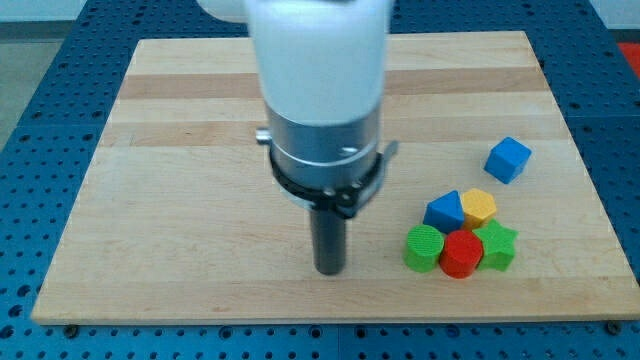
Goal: Move red circle along with blue triangle bit up
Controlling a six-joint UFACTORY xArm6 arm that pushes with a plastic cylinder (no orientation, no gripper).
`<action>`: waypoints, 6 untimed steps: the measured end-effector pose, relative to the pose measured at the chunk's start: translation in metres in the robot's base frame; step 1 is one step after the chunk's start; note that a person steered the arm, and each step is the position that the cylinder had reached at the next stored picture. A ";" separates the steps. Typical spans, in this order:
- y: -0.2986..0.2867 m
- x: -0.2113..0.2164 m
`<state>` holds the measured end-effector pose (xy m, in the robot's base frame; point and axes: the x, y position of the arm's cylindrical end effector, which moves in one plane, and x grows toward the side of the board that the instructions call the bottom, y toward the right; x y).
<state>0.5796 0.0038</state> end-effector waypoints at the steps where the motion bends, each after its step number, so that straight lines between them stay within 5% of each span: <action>1: 0.038 0.020; 3: 0.105 0.032; 6: 0.117 0.007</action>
<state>0.5863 0.1206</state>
